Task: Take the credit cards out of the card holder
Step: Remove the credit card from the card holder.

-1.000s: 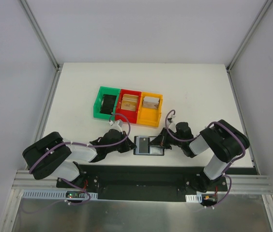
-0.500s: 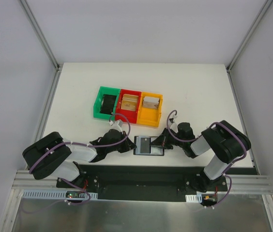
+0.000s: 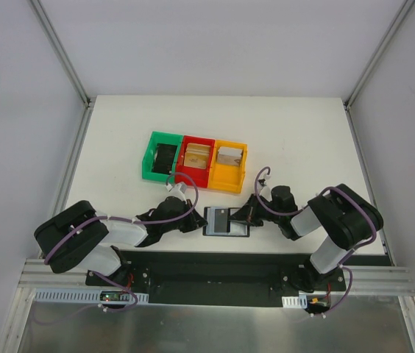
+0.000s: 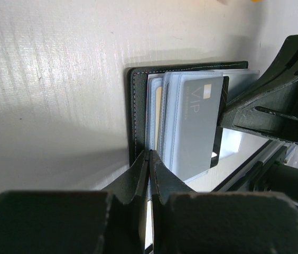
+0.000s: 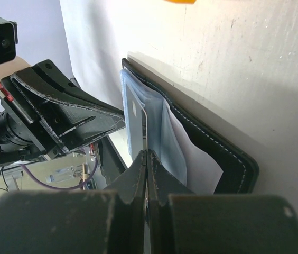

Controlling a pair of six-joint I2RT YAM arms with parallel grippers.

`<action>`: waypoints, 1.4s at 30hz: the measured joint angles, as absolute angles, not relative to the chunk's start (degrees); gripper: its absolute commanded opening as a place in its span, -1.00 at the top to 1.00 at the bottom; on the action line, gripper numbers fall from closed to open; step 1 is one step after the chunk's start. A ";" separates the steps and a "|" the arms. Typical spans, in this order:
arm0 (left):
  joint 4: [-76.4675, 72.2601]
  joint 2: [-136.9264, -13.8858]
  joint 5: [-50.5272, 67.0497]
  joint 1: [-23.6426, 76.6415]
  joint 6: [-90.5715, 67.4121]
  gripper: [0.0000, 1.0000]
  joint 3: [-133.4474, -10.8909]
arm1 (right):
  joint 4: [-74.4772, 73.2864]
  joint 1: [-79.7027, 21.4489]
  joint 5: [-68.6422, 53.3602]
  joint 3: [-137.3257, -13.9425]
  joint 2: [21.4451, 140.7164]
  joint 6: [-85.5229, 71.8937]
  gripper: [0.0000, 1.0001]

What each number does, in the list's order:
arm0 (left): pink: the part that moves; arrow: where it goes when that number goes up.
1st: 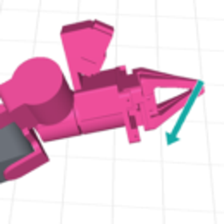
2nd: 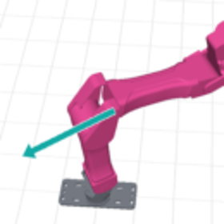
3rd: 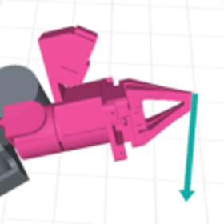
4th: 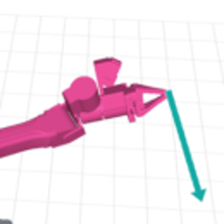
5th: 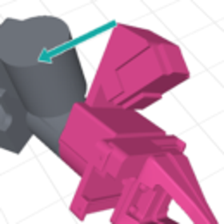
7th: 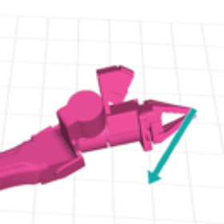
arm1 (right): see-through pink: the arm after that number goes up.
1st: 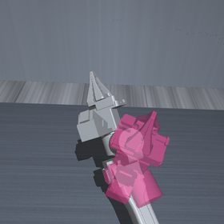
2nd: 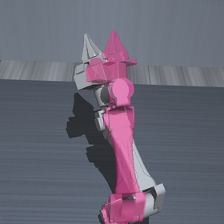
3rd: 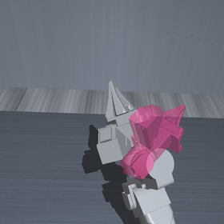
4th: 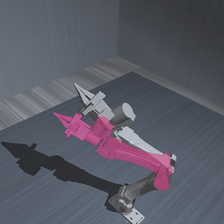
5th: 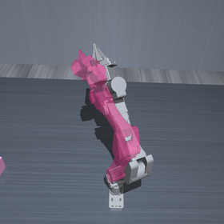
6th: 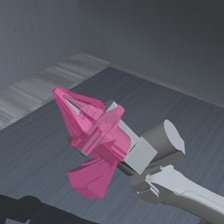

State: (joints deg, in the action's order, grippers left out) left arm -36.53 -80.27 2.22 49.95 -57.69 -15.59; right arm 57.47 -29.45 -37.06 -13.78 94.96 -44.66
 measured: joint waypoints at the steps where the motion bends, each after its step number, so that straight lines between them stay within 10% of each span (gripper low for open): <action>1: -36.56 -80.27 2.22 49.95 -57.69 1.00 -15.59 | 57.41 -29.45 -37.12 -13.78 94.94 -44.56 0.96; 7: -36.56 -80.31 2.24 49.95 -57.67 1.00 -15.59 | 57.12 -29.43 -37.95 -13.78 94.94 -44.27 0.47; 15: -36.62 -80.47 2.28 49.95 -57.63 1.00 -15.64 | 57.14 -29.43 -38.41 -13.80 94.94 -44.29 0.35; 42: -36.67 -82.24 2.70 49.95 -57.43 1.00 -17.10 | 56.75 -30.65 -38.26 -15.27 95.35 -44.64 0.71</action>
